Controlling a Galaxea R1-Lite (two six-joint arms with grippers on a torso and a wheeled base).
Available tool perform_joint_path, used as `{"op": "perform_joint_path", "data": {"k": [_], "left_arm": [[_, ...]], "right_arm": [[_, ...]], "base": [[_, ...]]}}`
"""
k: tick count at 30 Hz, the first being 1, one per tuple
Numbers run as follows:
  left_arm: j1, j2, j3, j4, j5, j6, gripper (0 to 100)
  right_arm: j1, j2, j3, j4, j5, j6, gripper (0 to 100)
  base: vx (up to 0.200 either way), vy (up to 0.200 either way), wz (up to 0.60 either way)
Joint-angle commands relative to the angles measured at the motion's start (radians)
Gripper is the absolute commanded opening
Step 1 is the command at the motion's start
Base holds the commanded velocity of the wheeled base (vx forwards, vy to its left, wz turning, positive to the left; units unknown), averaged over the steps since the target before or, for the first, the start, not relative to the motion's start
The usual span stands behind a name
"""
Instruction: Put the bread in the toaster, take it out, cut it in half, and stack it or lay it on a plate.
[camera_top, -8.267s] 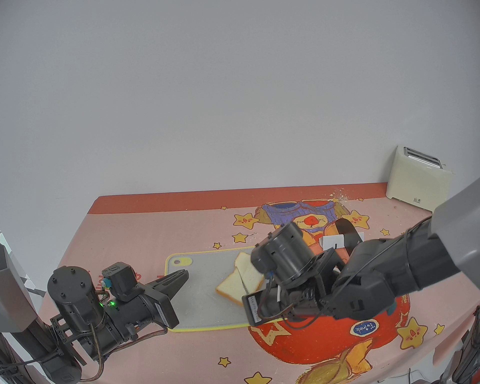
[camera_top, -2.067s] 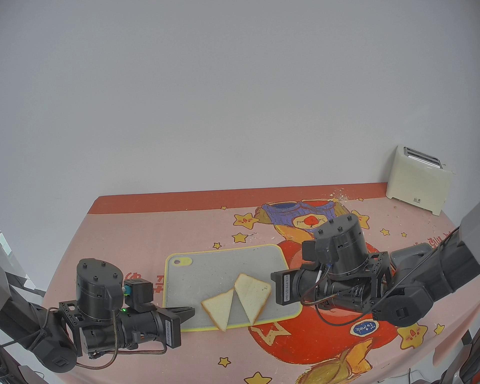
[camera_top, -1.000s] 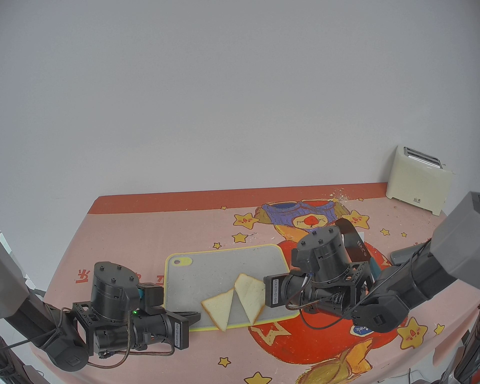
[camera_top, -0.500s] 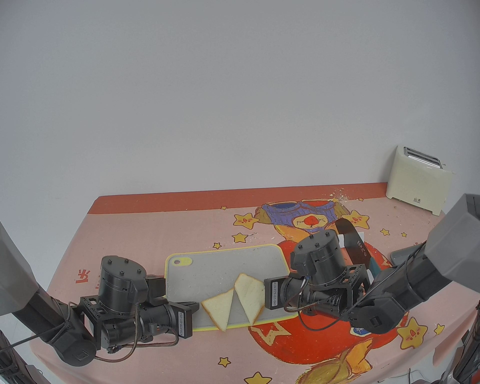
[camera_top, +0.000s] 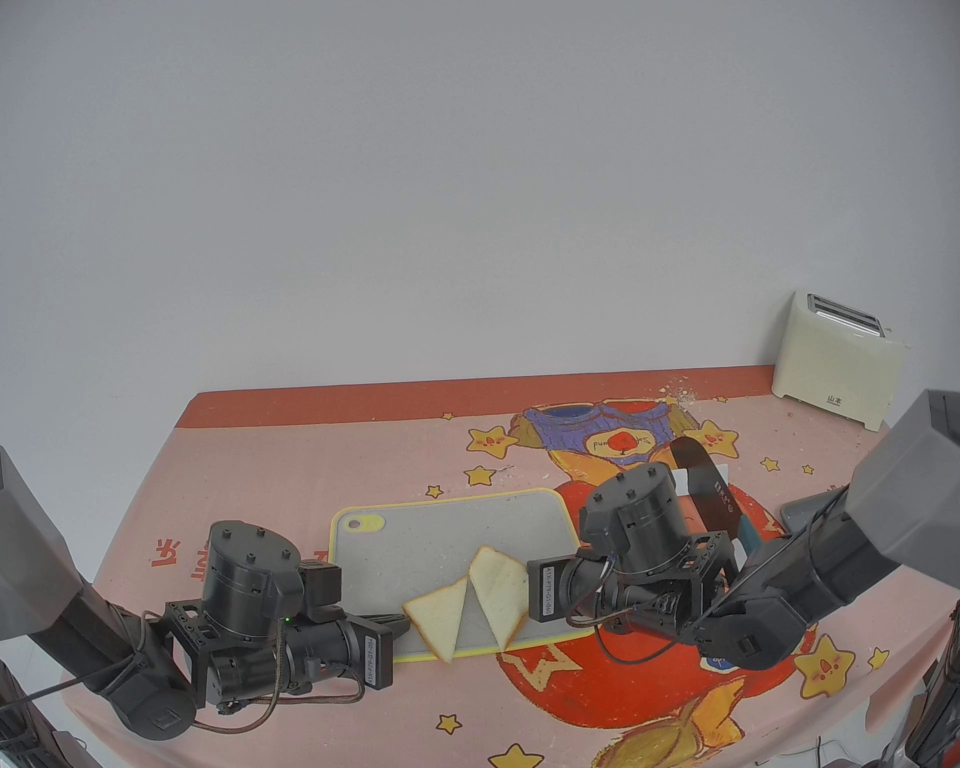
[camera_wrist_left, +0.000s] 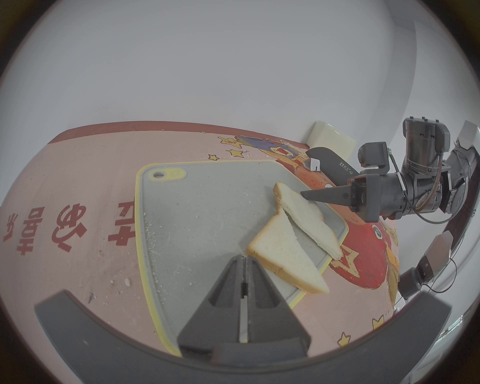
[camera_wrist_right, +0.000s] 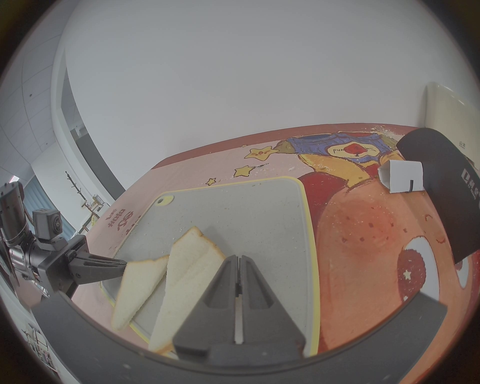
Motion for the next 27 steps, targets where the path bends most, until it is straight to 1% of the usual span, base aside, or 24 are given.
{"op": "perform_joint_path", "data": {"k": [1,4,7,12,14,20,25,26,27], "left_arm": [[-0.012,0.003,-0.002,0.001,-0.007,0.0,0],[-0.013,0.003,-0.005,0.001,-0.009,0.0,0],[-0.026,0.004,-0.005,-0.001,-0.023,0.001,0],[-0.029,0.003,-0.006,-0.001,-0.026,0.001,0],[-0.046,0.009,-0.012,-0.001,-0.036,0.0,0],[-0.058,0.018,-0.022,-0.002,-0.055,0.001,0],[-0.062,0.029,-0.012,-0.063,-0.056,-0.003,0],[-0.061,0.027,0.003,-0.099,-0.058,-0.005,0],[-0.061,0.023,0.012,-0.109,-0.058,-0.006,0]], "right_arm": [[0.002,0.002,0.0,0.001,0.001,0.001,0],[0.002,0.002,0.002,0.001,0.001,0.001,0],[0.005,0.002,0.002,0.001,0.001,0.001,0],[0.015,0.002,0.003,0.001,0.002,0.001,0],[0.021,0.003,0.005,0.001,0.004,0.008,0],[0.03,0.003,0.005,0.001,0.004,0.013,0],[0.03,0.003,0.005,0.001,0.002,0.013,0],[0.028,0.003,0.005,0.001,0.002,0.013,0],[0.027,0.003,0.005,0.001,0.002,0.013,0]], "base": [[0.0,0.0,0.0],[0.0,0.0,0.0],[0.0,0.0,0.0],[0.0,0.0,0.0],[0.0,0.0,0.0],[0.0,0.0,0.0],[0.0,0.0,0.0],[0.0,0.0,0.0],[0.0,0.0,0.0]]}}
